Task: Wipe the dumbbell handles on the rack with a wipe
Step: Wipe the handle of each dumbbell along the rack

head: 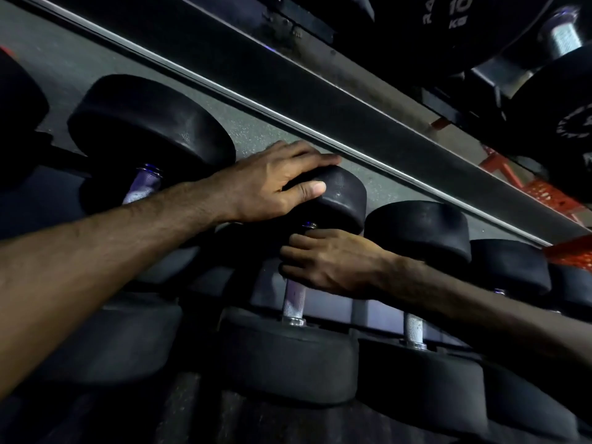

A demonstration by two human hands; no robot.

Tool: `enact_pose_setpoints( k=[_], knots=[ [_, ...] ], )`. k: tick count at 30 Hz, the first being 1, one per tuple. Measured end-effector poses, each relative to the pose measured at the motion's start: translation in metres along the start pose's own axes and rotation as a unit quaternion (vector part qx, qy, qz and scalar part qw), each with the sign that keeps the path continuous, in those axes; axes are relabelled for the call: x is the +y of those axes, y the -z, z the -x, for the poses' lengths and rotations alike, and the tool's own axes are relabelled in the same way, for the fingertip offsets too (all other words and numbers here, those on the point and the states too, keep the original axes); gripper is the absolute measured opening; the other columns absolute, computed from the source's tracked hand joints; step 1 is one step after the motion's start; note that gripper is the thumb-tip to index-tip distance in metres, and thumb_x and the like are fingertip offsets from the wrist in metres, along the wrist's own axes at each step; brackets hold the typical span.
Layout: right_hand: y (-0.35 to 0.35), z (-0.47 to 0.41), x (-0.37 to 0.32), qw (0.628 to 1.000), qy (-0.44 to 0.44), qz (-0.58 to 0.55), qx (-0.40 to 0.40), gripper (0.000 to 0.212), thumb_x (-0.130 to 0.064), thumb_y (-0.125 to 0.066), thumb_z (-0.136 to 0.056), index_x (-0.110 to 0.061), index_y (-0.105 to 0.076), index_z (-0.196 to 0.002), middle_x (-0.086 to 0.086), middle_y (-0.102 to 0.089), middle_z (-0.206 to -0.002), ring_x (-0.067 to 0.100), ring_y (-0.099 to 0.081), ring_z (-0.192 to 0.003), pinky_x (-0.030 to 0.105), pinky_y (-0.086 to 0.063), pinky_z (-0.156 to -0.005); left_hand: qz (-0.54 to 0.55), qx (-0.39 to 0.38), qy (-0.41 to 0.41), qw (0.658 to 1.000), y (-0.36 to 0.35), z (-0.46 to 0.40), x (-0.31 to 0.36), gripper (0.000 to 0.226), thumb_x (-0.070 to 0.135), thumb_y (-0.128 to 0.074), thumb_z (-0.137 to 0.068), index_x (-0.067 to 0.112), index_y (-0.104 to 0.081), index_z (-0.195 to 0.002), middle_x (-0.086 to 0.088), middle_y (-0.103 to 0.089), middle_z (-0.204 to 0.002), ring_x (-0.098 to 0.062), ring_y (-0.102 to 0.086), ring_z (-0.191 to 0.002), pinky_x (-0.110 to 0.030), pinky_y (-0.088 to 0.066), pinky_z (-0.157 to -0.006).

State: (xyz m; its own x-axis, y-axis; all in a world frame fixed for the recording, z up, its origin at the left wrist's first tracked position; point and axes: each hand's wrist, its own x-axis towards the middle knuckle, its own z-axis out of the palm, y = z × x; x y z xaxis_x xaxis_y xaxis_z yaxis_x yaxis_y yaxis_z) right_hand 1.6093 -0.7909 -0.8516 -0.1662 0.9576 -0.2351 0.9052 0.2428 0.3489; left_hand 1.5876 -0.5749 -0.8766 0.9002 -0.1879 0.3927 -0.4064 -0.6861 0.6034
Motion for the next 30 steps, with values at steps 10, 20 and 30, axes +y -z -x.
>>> enact_pose_setpoints(
  k=[10,20,30],
  knots=[
    [-0.015,0.035,-0.008,0.987,-0.056,0.010,0.153,0.028,-0.011,-0.060,-0.106,-0.006,-0.071,-0.131,0.011,-0.069,-0.136,0.029,-0.063,-0.130,0.043,-0.049,-0.109,0.008,-0.003,0.004,1.000,0.000,0.001,0.001,0.066,0.066,-0.039,-0.101,0.040,-0.041,-0.162,0.017,-0.050,-0.144,-0.012,-0.046,-0.133,-0.046,-0.040,-0.118],
    [-0.039,0.020,-0.062,0.250,-0.579,-0.737,0.243,0.031,0.011,-0.048,-0.097,-0.004,-0.074,-0.101,0.009,-0.076,-0.083,0.019,-0.071,-0.073,0.032,-0.063,-0.073,0.020,-0.006,0.008,1.000,-0.001,-0.001,0.007,0.064,0.063,-0.041,-0.101,0.038,-0.043,-0.161,0.016,-0.050,-0.146,-0.013,-0.044,-0.138,-0.048,-0.037,-0.121],
    [-0.023,-0.008,-0.052,0.234,-0.430,-0.866,0.100,0.009,-0.010,-0.077,-0.088,-0.012,-0.072,-0.095,0.009,-0.067,-0.089,0.022,-0.068,-0.082,0.045,-0.058,-0.086,0.034,-0.009,0.015,0.999,0.004,0.004,0.007,0.061,0.057,-0.047,-0.104,0.037,-0.044,-0.161,0.020,-0.048,-0.148,-0.010,-0.041,-0.142,-0.042,-0.033,-0.124]
  ],
)
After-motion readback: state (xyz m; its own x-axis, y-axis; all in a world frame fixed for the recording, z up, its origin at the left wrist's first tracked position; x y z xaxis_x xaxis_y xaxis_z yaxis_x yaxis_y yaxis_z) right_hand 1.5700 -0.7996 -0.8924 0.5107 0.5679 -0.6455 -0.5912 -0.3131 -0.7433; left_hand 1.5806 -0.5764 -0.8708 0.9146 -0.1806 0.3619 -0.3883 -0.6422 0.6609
